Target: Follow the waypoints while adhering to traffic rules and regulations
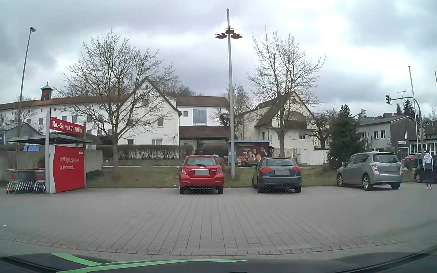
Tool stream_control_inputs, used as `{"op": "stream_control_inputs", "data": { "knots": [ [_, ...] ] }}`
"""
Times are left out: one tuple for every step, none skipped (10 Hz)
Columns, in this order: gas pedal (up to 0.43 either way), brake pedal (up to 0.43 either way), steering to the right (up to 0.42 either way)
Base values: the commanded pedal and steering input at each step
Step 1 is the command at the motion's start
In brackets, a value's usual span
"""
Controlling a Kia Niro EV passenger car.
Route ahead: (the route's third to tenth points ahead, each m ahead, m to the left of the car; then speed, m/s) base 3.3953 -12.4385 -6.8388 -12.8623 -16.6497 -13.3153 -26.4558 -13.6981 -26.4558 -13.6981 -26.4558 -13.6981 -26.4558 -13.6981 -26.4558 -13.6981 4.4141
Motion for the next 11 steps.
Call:
{"op": "stream_control_inputs", "data": {
  "knots": [
    [0.000, 0.140, 0.162],
    [0.000, 0.159, 0.214],
    [0.000, 0.165, 0.259],
    [0.000, 0.165, 0.298],
    [0.000, 0.165, 0.329],
    [0.000, 0.165, 0.364],
    [0.000, 0.159, 0.405],
    [0.000, 0.152, 0.422],
    [0.000, 0.122, 0.440],
    [0.000, 0.116, 0.480],
    [0.000, 0.091, 0.526]
  ]
}}
